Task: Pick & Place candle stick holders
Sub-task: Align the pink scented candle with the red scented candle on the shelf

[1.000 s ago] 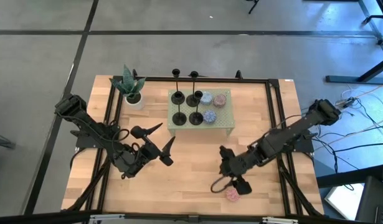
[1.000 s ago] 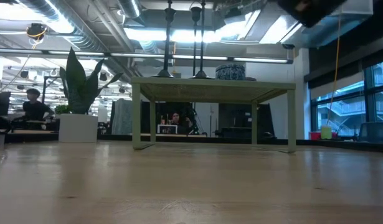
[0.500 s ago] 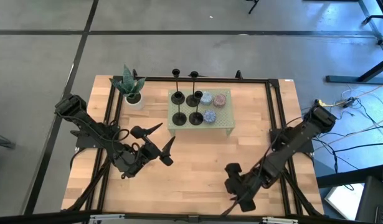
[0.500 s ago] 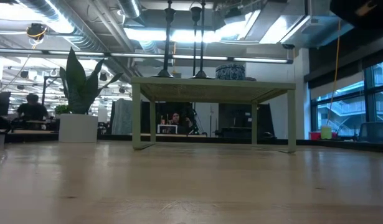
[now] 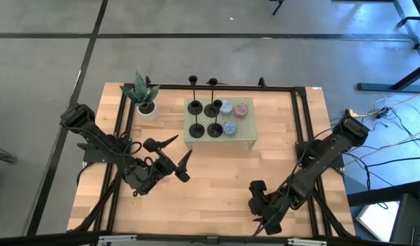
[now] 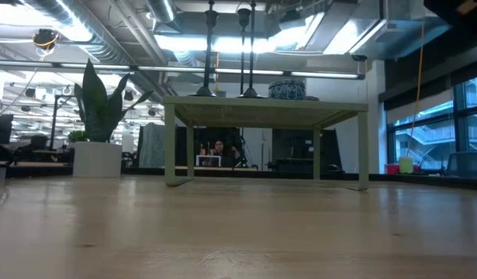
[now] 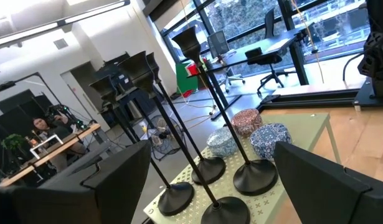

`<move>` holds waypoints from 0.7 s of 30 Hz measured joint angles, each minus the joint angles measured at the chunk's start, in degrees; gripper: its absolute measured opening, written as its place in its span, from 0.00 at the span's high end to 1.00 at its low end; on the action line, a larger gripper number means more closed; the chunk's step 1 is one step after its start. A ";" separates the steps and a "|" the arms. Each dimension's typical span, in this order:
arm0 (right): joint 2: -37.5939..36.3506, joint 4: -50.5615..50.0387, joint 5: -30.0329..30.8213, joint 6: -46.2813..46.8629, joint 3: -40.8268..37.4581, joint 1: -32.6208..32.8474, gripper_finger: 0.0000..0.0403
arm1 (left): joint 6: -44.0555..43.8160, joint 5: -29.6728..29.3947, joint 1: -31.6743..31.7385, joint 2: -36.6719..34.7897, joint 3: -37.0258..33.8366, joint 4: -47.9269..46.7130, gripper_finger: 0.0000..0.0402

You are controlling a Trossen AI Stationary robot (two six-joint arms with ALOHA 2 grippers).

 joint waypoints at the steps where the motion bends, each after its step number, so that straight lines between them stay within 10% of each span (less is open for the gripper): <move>1: 0.00 0.00 0.59 0.18 0.00 -0.01 0.33 | 0.00 0.00 0.00 0.00 0.00 0.02 0.16; 21: 0.04 -0.70 7.69 19.65 -4.29 2.91 0.31 | 0.00 0.07 0.00 0.00 0.00 0.00 0.16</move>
